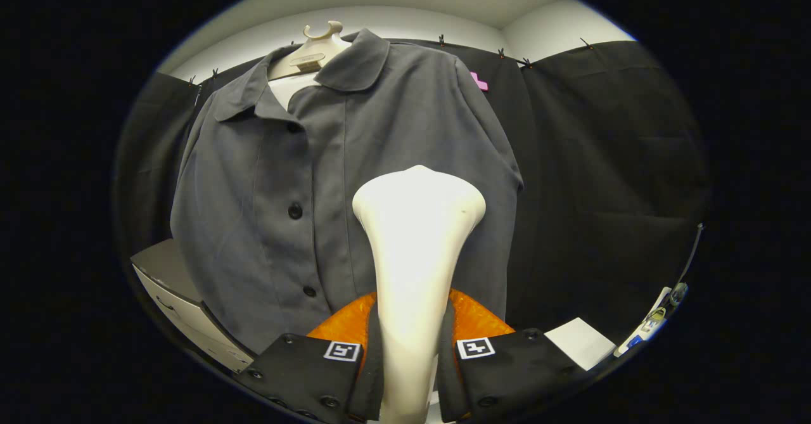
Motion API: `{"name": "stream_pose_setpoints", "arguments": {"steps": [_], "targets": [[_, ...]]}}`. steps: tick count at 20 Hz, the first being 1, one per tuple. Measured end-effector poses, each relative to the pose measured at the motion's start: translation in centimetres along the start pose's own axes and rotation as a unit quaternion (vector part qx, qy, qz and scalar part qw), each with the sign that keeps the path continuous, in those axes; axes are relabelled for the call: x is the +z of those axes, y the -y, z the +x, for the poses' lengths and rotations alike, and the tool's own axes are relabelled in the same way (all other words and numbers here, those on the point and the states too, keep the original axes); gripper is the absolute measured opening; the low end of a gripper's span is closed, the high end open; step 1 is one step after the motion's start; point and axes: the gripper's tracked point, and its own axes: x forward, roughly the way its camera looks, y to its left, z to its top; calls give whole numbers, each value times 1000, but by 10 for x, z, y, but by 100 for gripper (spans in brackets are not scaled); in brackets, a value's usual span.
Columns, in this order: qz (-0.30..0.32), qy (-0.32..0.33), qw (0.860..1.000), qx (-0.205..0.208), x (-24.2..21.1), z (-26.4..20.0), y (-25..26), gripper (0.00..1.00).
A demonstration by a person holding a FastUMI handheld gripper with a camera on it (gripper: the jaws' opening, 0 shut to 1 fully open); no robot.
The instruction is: Iron the clothes twice with a garment steamer, once on the left side and once on the right side.
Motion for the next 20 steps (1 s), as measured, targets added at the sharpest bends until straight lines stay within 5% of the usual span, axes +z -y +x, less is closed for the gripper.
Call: {"name": "stream_pose_setpoints", "arguments": {"steps": [20], "targets": [[29,-127,991,-30,-180,-34,21,42]]}}
